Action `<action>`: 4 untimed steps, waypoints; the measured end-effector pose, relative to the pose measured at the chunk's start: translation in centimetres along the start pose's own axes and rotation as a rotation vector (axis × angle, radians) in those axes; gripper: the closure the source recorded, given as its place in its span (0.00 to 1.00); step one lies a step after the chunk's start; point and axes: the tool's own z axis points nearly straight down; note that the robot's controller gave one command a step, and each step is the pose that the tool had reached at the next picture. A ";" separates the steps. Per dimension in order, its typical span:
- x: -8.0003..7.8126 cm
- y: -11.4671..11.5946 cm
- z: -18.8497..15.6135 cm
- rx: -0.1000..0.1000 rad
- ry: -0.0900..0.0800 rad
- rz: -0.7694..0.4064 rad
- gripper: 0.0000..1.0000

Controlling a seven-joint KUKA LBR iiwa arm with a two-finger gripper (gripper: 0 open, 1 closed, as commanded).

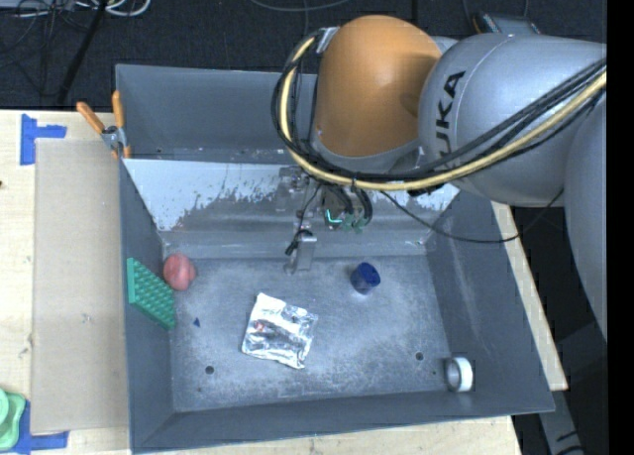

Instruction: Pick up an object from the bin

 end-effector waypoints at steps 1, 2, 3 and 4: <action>7.0 -0.2 14.2 0.001 0.001 -0.233 0.00; 3.1 0.1 15.4 0.000 -0.011 -0.211 0.00; 11.7 -1.9 15.5 0.001 -0.002 -0.266 0.00; 11.4 -1.9 15.4 0.000 -0.007 -0.262 1.00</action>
Offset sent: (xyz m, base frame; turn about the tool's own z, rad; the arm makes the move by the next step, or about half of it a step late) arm -0.0680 -0.0013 -0.1366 -0.2344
